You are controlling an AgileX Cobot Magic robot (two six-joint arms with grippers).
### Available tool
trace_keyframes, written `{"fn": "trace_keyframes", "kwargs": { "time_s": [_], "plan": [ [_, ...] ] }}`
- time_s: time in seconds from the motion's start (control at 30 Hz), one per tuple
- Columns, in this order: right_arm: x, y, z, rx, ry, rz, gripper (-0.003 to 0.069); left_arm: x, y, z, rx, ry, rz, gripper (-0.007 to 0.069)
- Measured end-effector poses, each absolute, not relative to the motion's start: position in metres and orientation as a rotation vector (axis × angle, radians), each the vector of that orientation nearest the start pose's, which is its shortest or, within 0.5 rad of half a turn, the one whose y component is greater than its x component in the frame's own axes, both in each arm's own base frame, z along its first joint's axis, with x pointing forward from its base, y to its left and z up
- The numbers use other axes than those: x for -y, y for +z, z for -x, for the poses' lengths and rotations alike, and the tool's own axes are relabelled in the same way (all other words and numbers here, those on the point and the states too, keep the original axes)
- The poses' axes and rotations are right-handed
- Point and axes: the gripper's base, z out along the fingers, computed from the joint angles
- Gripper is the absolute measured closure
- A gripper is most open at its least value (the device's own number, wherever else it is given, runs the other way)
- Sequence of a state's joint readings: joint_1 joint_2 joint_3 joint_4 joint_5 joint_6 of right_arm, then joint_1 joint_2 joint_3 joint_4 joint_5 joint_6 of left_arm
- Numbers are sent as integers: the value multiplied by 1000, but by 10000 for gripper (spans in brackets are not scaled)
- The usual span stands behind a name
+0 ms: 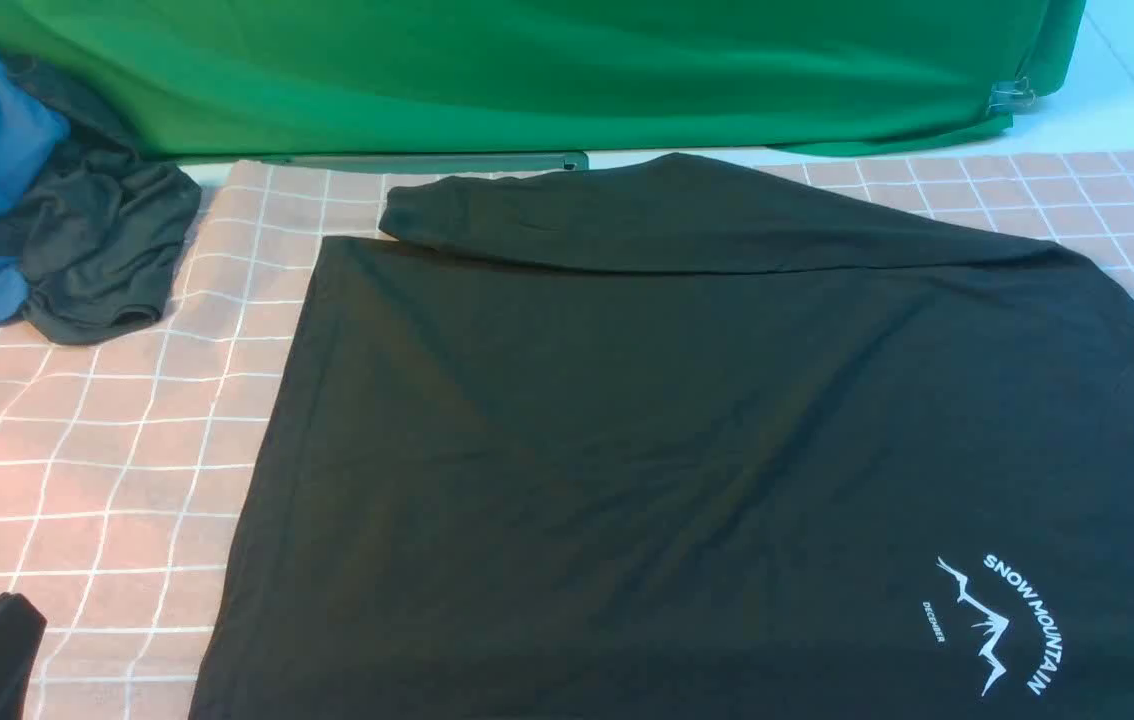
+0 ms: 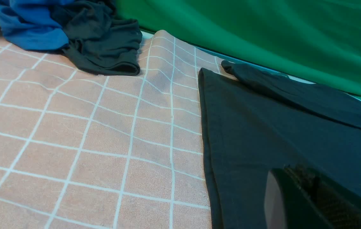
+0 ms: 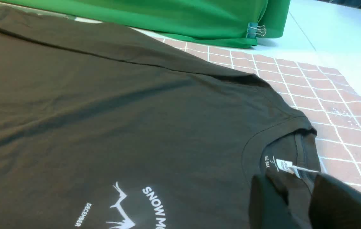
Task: Fold a long-sleeved shirt over a pink coffee tablecloth.
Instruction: 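Grasp the left edge of the dark T-shirt lying flat on the table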
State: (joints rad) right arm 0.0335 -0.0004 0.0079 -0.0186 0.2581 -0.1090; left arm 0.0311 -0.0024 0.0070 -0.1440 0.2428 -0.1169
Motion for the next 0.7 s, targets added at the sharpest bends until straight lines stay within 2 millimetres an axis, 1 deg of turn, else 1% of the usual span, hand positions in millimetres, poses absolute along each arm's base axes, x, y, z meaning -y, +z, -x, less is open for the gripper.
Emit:
{"fn": "trace_keyframes", "kwargs": {
  "time_s": [0.47,0.53,0.57,0.63,0.7],
  "plan": [
    [-1,187,-55,-1743,-72,137,413,1,189,-55,-1718,-196,223,610],
    [-1,187,-55,-1743,-72,137,413,1,189,-55,-1719,-191,219,610],
    [-1,187,-55,-1743,-72,137,413,1,189,-55,-1718,-157,188,610],
    [-1,187,-55,-1743,-72,137,413,0,191,-56,-1702,-147,181,610],
    [-1,187,-55,-1743,-72,137,413,1,193,-56,-1673,-175,205,610]
  ]
}}
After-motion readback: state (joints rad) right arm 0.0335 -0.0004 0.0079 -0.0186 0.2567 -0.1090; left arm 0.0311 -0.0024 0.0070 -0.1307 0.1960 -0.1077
